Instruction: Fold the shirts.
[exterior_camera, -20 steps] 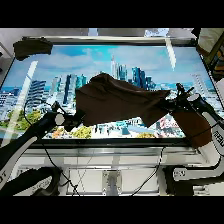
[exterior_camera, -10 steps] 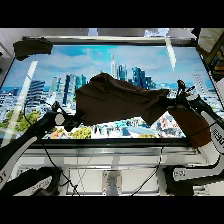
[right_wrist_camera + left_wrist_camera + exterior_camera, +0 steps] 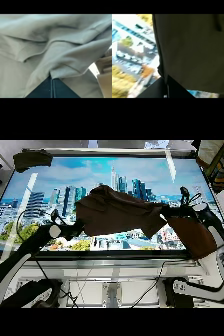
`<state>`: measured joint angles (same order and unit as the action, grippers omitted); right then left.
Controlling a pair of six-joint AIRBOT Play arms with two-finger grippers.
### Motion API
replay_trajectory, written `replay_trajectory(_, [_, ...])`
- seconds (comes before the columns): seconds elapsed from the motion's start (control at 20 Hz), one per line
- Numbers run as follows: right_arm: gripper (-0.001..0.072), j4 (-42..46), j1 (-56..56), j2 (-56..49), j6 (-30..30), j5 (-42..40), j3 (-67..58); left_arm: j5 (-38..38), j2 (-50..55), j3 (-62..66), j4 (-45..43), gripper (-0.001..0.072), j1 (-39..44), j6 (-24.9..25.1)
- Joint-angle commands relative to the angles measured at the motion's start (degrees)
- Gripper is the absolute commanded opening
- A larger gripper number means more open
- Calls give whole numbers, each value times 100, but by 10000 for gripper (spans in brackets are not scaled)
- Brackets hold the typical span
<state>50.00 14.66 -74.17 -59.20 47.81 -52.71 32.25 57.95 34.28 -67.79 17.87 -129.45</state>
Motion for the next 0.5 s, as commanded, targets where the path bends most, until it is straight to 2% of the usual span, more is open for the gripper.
replay_trajectory(0.0, [24, 476, 2, 1375, -267, 439, -4, -608, -1123, 7, 133, 10, 2, 343])
replay_trajectory(0.1, [23, 614, 68, 2396, -785, 483, -4, -1132, -1978, 17, 129, 10, 2, 411])
replay_trajectory(0.2, [23, 472, 332, 3526, -968, 752, -7, -1294, -2758, 221, 74, 9, 2, 828])
replay_trajectory(0.35, [22, 590, 769, 5348, -1314, 815, -24, -1082, -3488, 1084, -87, 8, 4, 1471])
replay_trajectory(0.45, [22, 1040, 1040, 6229, -1768, 938, -402, -699, -3580, 1943, -330, 8, 4, 2013])
